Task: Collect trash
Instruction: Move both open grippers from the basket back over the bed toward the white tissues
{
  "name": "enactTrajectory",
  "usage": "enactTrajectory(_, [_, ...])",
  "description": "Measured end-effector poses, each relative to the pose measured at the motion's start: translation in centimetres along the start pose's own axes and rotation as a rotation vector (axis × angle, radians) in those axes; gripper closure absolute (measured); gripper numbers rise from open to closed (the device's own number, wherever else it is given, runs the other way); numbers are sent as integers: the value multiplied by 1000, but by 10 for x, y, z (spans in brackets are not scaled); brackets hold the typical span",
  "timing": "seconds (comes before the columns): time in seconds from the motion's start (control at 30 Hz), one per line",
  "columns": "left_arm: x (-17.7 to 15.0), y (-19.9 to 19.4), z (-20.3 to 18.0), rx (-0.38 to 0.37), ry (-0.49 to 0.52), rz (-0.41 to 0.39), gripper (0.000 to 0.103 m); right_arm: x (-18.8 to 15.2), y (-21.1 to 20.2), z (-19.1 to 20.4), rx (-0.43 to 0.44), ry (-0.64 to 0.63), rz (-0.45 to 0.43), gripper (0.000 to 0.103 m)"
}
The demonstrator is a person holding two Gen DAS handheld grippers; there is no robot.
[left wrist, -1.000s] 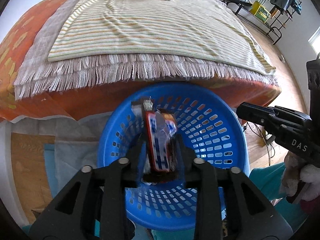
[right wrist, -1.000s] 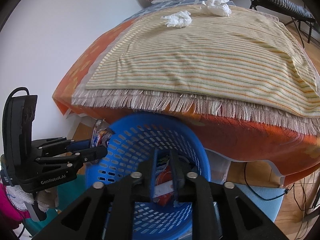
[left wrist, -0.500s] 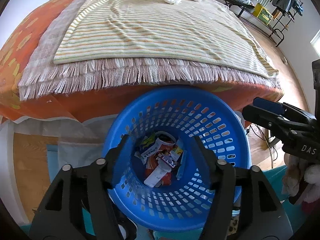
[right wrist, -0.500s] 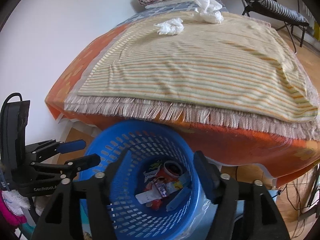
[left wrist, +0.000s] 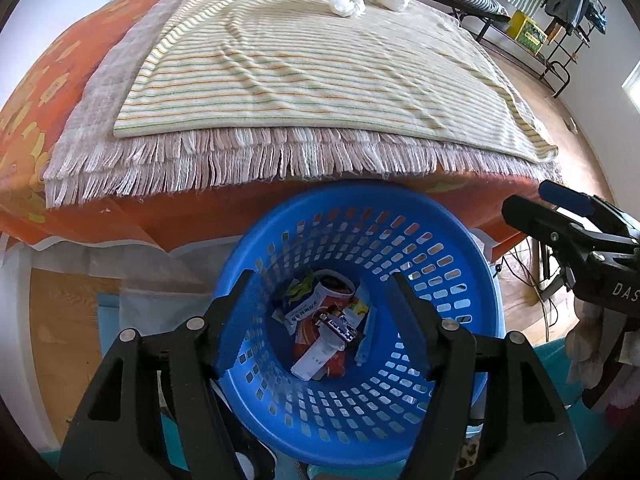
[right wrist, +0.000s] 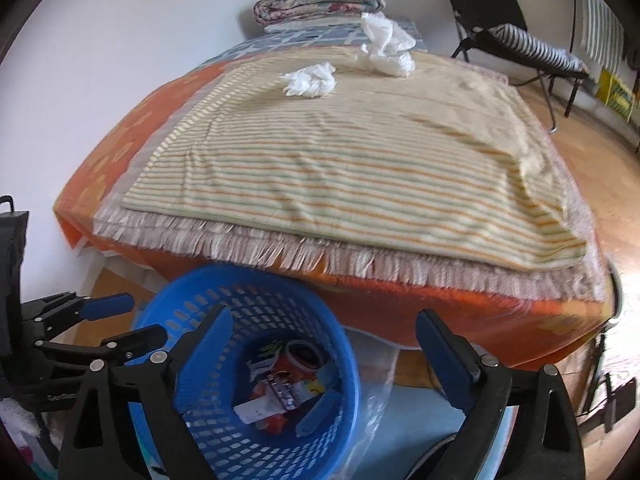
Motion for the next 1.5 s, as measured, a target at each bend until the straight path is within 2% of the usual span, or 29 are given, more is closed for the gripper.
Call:
enactTrajectory(0.2, [3,-2,-2,6,3,-12,35,5,-9,5,-41,-30,-41,6])
enactTrajectory(0.63, [18,-4,-4,-2,2,-30,35,31,-31,3,-32,-2,-110,6])
enactTrajectory(1.03, [66,-17,-5,-2,18,-109,35,68,-51,0,-47,-11,-177,6])
enactTrajectory(1.3, [98,-16,-9,-2,50,-127,35,94,-66,-1,-62,-30,-237,6])
enactTrajectory(1.5, [121,-15,-11,-2,61,-147,35,110,-65,-2,-61,-40,-245,6])
Point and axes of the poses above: each gripper's, at about its wrist camera, not at the fingertips, and y roughly the way its jaws point, z to its left, x to its top, the point moved 1 cm from there along y, roughly the way its jaws point, and after that the axes turned 10 degrees about y, right-handed, at the moved point
